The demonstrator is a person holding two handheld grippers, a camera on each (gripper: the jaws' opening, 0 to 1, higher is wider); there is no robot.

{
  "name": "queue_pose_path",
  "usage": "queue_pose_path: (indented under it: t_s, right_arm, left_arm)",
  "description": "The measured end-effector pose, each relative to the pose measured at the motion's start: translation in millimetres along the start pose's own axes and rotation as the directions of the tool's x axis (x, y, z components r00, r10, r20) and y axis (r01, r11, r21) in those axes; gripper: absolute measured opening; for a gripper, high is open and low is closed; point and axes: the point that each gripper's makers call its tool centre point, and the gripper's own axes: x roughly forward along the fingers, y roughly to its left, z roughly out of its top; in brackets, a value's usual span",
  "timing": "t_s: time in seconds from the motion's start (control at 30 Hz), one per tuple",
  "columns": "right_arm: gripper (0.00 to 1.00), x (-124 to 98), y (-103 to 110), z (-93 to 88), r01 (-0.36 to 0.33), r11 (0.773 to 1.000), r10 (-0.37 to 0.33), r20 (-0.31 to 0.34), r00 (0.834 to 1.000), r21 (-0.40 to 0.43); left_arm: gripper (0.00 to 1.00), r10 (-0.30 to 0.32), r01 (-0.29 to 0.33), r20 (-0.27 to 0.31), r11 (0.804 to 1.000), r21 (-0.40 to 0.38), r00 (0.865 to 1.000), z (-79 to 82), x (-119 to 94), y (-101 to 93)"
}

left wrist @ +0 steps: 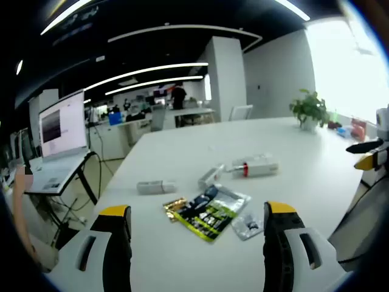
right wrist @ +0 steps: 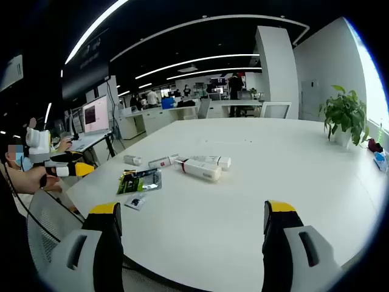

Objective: Arrange the skincare products in the storage area until every visible bottle or jar stands upright without overlapping.

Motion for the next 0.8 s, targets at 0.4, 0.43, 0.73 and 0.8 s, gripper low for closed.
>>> queue_pose_path:
  t_s: [0.4, 0.43, 0.73, 0.8]
  right_arm:
    - [0.97, 0.8, -4.6, -8.2, 0.006, 1.0, -0.005, -0.056, 0.998, 0.028]
    - [0.97, 0.8, -4.7, -8.0, 0.008, 1.0, -0.006, -0.055, 0.998, 0.026]
    - [1.0, -0.3, -10.6, -2.5, 0.034, 0.999, -0.033, -0.023, 0.999, 0.024]
    - [1.0, 0.0, -10.4, -1.6, 0.032, 0.999, -0.032, -0.018, 0.999, 0.02]
  left_arm:
    - [0.91, -0.01, 0.008, -0.042, 0.999, -0.041, 0.999, -4.7, 1.2, 7.5]
    - [0.92, -0.003, 0.001, -0.036, 0.999, -0.043, 0.999, -2.9, 0.4, 8.0]
    - [0.99, -0.003, 0.001, -0.03, 0.999, -0.046, 1.0, -4.1, 1.1, 7.3]
    - [0.99, 0.008, -0.008, -0.017, 0.999, -0.046, 1.0, -1.4, 1.0, 9.0]
